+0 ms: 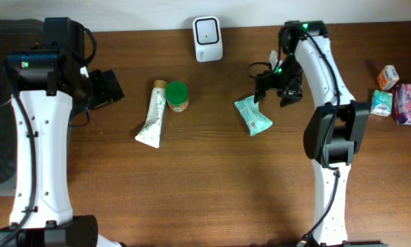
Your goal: Scan the item barcode
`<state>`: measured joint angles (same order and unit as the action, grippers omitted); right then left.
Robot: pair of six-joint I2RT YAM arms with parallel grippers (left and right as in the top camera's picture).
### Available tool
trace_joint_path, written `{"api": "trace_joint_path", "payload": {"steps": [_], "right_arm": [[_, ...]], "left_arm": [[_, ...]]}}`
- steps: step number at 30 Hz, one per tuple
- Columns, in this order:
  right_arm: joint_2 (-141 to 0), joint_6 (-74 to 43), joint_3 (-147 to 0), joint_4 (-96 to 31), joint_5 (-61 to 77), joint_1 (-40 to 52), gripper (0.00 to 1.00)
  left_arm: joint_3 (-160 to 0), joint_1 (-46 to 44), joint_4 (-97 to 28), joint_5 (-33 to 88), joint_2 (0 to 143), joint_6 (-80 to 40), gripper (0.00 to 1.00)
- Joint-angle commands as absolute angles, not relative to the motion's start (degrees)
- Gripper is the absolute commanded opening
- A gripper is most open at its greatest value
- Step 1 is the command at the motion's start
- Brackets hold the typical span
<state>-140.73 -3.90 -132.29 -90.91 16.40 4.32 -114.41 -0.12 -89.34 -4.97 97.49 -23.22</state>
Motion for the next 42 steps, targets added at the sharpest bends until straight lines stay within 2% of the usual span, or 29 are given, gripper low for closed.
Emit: {"api": "trace_joint_path", "payload": {"steps": [1, 3, 4, 8, 11, 14, 20, 31, 33, 38, 42], "right_arm": [[-140.3, -3.3, -127.3, -88.9, 18.6, 4.5, 0.47], [-140.3, -3.3, -124.4, -88.0, 18.7, 5.4, 0.24], [-140.3, -3.3, -123.6, -87.5, 17.8, 6.0, 0.04], [-139.5, -9.6, -126.6, -89.0, 7.7, 6.9, 0.04], [-137.6, -10.1, -134.6, -94.3, 6.8, 7.4, 0.04], [-136.4, -10.1, -135.4, -94.9, 7.0, 9.8, 0.04], [-137.3, -10.2, -129.8, -88.3, 6.4, 15.1, 0.04], [-137.3, -12.8, -112.5, -75.6, 3.0, 14.9, 0.04], [-136.8, -12.8, -114.5, -77.1, 2.9, 14.9, 0.04], [-136.4, -12.7, -131.3, -87.4, 2.9, 14.9, 0.04], [-136.5, -12.8, -131.0, -84.7, 2.9, 15.0, 0.04]], "left_arm": [[-114.4, 0.3, -89.4, -5.4, 96.5, -23.5, 0.99], [-114.4, 0.3, -89.4, -5.4, 96.5, -23.5, 0.99], [-114.4, 0.3, -89.4, -5.4, 96.5, -23.5, 0.99], [-114.4, 0.3, -89.4, -5.4, 96.5, -23.5, 0.99], [-114.4, 0.3, -89.4, -5.4, 96.5, -23.5, 0.99], [-114.4, 0.3, -89.4, -5.4, 96.5, -23.5, 0.99], [-114.4, 0.3, -89.4, -5.4, 96.5, -23.5, 0.99], [-114.4, 0.3, -89.4, -5.4, 96.5, -23.5, 0.99], [-114.4, 0.3, -89.4, -5.4, 96.5, -23.5, 0.99], [-114.4, 0.3, -89.4, -5.4, 96.5, -23.6, 0.99], [-114.4, 0.3, -89.4, -5.4, 96.5, -23.5, 0.99]]}}
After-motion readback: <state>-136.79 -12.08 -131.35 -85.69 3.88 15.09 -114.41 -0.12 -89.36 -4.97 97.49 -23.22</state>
